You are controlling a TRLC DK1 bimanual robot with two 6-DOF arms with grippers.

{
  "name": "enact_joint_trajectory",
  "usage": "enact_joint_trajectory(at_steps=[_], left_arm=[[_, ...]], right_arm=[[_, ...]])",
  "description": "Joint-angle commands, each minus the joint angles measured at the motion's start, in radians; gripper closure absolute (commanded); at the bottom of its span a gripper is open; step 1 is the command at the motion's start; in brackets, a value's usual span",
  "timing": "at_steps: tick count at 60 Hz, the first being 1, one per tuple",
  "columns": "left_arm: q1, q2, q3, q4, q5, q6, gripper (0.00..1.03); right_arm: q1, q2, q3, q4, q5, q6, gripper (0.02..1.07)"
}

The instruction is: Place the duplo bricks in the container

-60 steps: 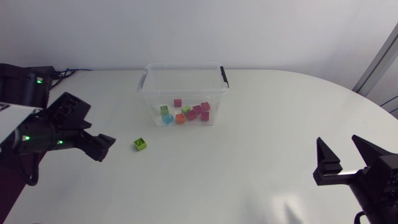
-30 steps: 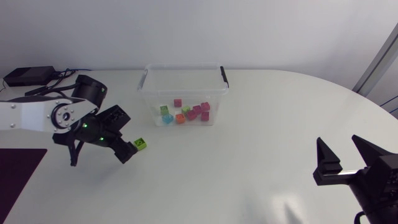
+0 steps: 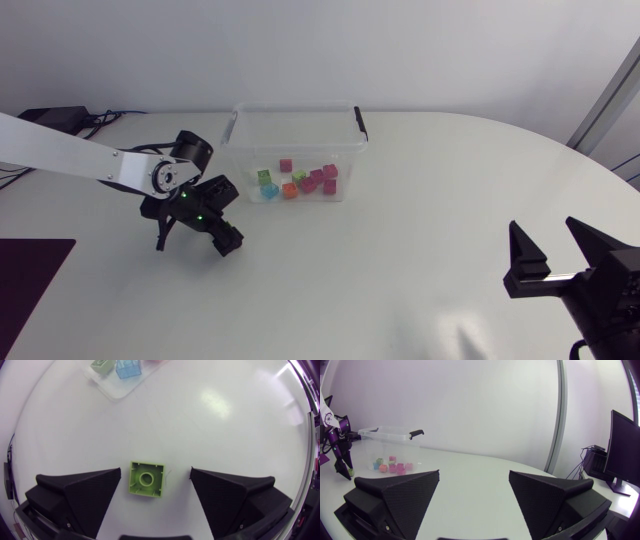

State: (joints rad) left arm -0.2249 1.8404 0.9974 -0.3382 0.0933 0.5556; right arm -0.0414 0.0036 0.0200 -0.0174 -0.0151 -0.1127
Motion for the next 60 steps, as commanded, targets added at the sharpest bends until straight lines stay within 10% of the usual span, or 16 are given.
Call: enact_joint_trajectory(at_steps=[1, 13, 34, 60], left_arm=[[0.002, 0.025, 0.021, 0.002, 0.005, 0.029, 0.12], [0.033, 0.033, 0.032, 0.067, 0.0, 0.012, 0.66], [0.033, -0.001, -0.019, 0.03, -0.009, 0.061, 0.76], [-0.028, -0.56, 0.04, -0.182, -0.037, -0.017, 0.76]], right_arm=[[-0.008, -0.01, -0.02, 0.01, -0.005, -0.015, 0.06], [-0.008, -0.01, -0.02, 0.01, -0.005, -0.015, 0.06], [-0.008, -0.01, -0.02, 0.01, -0.005, -0.015, 0.06], [-0.008, -0.01, -0.02, 0.01, -0.005, -0.015, 0.06]])
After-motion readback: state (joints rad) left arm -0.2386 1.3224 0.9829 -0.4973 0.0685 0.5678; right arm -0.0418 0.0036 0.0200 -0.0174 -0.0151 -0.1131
